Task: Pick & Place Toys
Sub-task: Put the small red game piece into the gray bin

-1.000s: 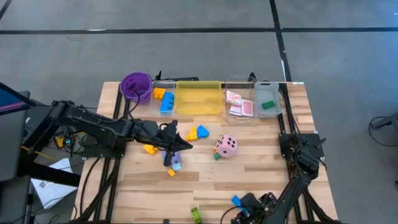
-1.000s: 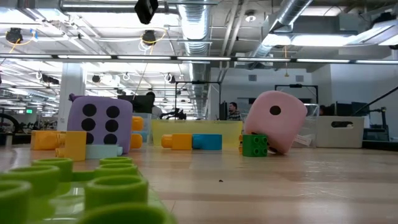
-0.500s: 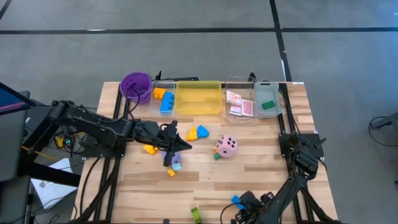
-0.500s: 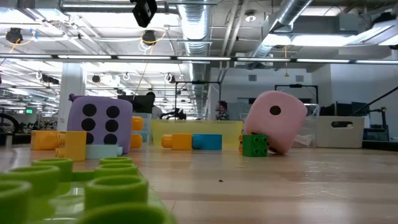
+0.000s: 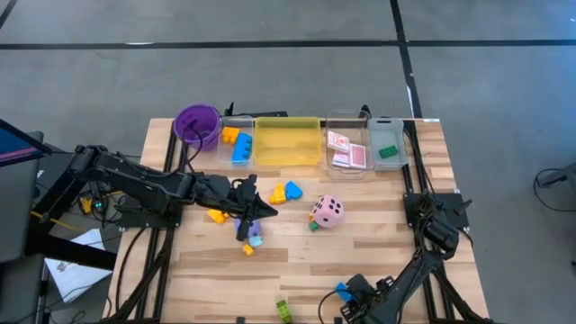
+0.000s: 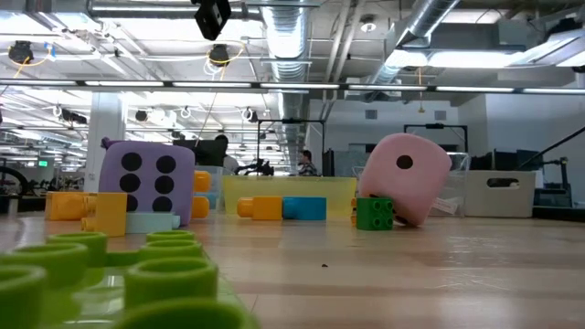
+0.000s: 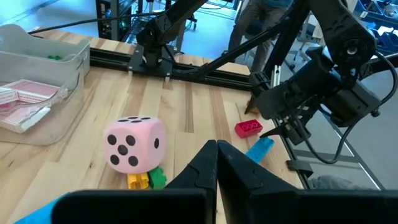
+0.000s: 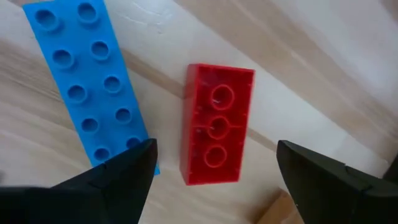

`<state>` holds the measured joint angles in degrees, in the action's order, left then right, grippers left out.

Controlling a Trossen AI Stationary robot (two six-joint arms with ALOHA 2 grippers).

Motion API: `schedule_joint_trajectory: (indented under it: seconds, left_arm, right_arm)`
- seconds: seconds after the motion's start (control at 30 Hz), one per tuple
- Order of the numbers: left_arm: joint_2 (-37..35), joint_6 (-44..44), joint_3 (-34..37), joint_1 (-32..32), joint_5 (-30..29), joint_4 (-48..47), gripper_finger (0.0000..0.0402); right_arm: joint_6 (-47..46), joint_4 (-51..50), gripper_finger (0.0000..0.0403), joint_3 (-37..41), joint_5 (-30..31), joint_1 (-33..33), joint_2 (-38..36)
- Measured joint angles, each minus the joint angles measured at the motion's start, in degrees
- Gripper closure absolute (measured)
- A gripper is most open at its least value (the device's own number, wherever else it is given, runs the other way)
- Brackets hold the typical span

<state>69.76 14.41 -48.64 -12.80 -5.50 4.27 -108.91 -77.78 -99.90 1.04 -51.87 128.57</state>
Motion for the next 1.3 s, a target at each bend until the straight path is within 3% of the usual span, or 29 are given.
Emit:
schedule_joint_trajectory:
  seconds: [0.33, 1.07, 1.3]
  left_arm:
    - [0.02, 0.0, 0.0, 0.0, 0.0, 0.0, 0.0402]
    - [0.02, 0.0, 0.0, 0.0, 0.01, -0.01, 0.0402]
    - [0.04, 0.0, 0.0, 0.0, 0.0, -0.02, 0.0402]
  right_arm:
    - [1.53, 3.65, 0.0106, 0.7, -0.61, 0.67, -0.2]
    - [4.42, 6.68, 0.0276, 0.71, -1.38, 1.94, -0.04]
    - [4.53, 3.3, 0.0278, 0.71, -0.87, 3.21, 0.07]
